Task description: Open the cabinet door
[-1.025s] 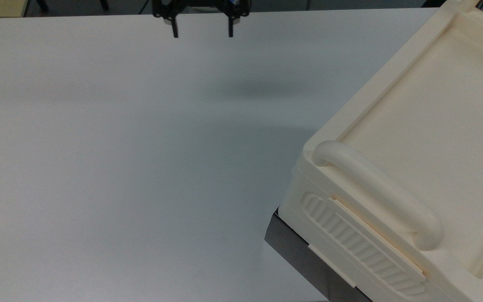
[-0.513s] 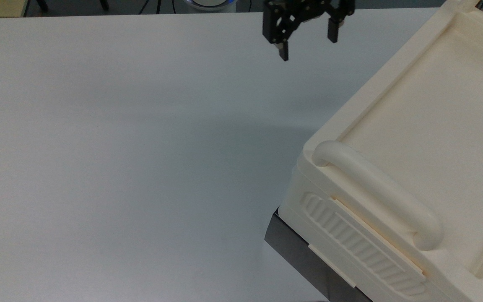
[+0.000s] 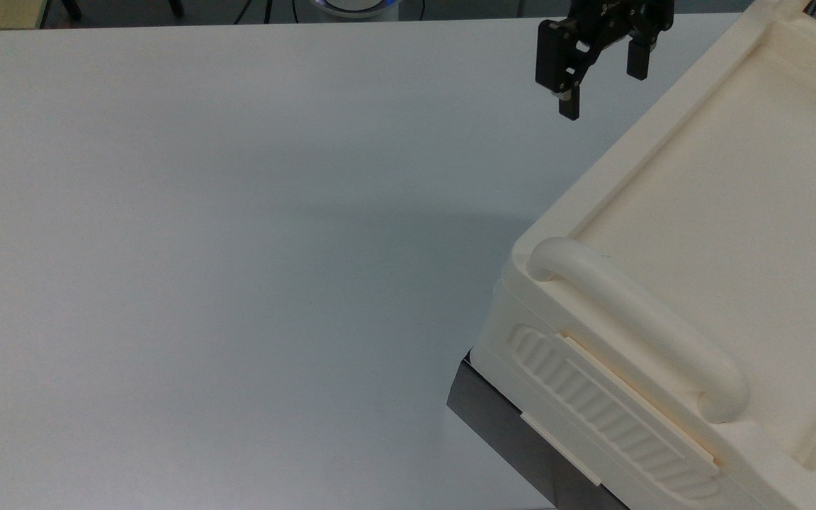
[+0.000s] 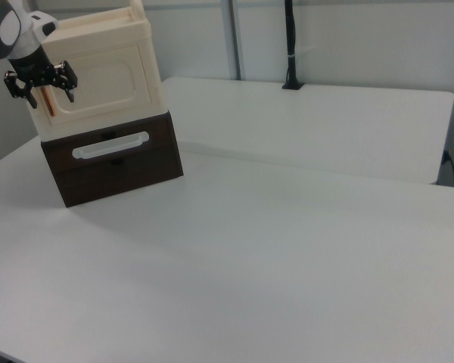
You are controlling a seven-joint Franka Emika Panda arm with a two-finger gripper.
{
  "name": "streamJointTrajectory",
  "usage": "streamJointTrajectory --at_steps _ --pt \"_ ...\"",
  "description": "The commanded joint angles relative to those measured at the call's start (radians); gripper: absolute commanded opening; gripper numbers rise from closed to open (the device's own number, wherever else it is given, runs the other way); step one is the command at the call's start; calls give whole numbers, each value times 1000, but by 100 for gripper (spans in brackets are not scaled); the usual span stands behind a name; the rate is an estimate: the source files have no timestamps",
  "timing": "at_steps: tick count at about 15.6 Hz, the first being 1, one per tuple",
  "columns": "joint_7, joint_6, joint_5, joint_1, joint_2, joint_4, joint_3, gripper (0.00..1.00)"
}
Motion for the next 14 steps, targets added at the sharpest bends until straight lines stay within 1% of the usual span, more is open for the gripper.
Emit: streamJointTrajectory --at_steps 1,2,3,6,7,8,9,10,12,13,14 --pt "-42 62 36 -1 38 47 25 84" --pt "-42 89 37 -2 44 49 30 81" --pt "-40 114 36 1 53 49 31 72" --pt "-43 134 37 1 55 49 33 55" --pt "-43 134 38 1 55 50 33 51" --pt "-46 136 38 1 55 50 33 42" --pt "-48 136 38 1 55 49 33 31" --pt "-48 134 38 2 55 49 36 23" --pt "-46 134 39 1 53 49 41 22" --pt "-46 134 39 1 53 49 41 16" --pt "-46 131 41 1 53 49 41 13"
